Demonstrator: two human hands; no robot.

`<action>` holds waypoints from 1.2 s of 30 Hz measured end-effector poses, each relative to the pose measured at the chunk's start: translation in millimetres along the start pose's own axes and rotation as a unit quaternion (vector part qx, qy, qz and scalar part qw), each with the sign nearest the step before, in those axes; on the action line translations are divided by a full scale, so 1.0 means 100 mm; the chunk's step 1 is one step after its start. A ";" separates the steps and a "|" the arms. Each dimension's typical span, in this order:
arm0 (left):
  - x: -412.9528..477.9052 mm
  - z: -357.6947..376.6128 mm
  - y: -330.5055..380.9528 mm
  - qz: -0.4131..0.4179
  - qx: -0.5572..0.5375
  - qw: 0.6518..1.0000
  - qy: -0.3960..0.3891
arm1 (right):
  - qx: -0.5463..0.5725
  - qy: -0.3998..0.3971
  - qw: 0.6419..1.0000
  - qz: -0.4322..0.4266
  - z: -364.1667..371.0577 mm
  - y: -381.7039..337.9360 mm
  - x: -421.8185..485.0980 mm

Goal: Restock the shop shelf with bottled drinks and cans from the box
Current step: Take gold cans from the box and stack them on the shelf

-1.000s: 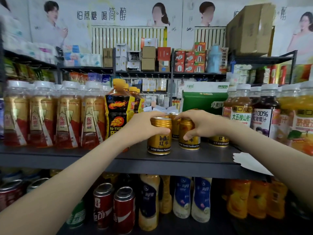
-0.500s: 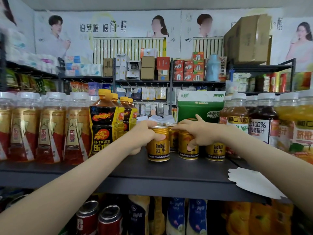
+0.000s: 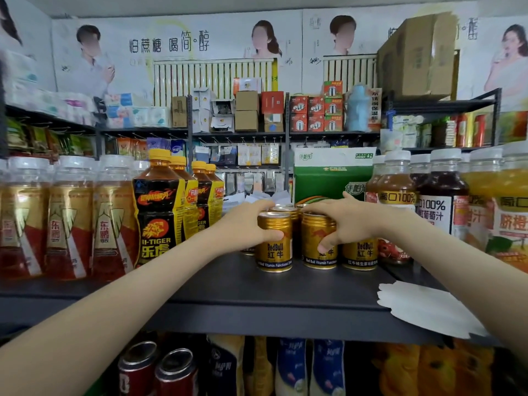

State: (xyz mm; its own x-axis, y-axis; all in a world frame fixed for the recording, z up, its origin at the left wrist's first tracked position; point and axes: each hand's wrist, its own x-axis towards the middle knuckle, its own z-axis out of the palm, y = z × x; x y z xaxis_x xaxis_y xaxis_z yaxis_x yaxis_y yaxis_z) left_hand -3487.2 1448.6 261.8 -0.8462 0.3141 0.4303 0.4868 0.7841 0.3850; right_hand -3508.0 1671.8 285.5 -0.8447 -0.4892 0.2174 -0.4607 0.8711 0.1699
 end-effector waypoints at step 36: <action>-0.03 0.15 -0.01 0.104 0.142 0.984 0.036 | -0.057 0.132 0.986 0.080 0.23 -0.36 -0.35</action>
State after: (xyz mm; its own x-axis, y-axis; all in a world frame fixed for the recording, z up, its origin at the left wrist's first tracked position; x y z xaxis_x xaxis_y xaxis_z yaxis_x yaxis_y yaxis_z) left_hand -3488.3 1454.6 248.2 -0.7122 0.4529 0.5364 0.5594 0.8277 0.0439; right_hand -3468.5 1658.6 250.2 -0.7967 -0.3538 0.4900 -0.2815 0.9347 0.2171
